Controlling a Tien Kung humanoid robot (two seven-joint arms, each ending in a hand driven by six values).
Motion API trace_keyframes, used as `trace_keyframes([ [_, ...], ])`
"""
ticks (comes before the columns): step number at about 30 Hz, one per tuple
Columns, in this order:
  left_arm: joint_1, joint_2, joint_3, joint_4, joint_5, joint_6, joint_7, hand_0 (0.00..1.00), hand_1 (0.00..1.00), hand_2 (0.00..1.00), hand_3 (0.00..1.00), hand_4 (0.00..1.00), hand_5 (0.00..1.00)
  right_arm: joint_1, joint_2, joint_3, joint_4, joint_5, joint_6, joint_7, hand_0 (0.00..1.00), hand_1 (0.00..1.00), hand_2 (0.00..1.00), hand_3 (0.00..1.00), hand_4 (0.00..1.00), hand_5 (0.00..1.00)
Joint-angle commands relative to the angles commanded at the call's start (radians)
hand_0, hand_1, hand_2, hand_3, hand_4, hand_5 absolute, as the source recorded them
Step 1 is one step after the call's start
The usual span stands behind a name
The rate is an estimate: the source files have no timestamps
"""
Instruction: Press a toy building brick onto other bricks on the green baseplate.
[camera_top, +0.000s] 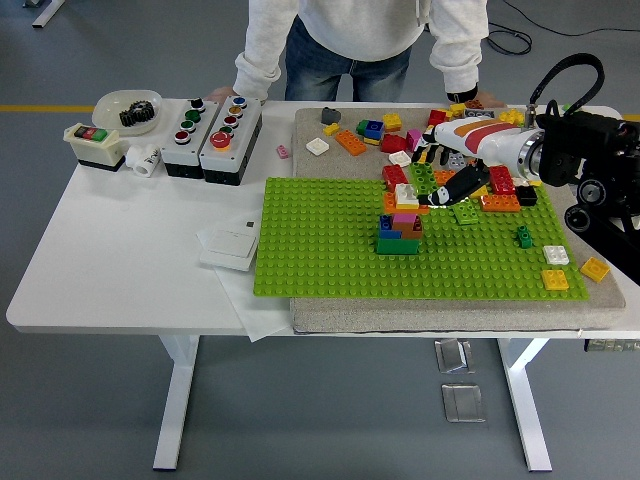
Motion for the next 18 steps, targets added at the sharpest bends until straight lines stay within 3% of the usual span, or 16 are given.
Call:
trace_keyframes([
  [18, -0.002, 0.001, 0.000, 0.000, 0.001, 0.000, 0.000, 0.886, 0.842, 0.837, 0.642, 0.723, 0.645, -0.006, 0.036, 0.019, 0.008, 0.013, 0.018, -0.073, 0.667, 0.619, 0.672, 0.580, 0.839, 0.370],
])
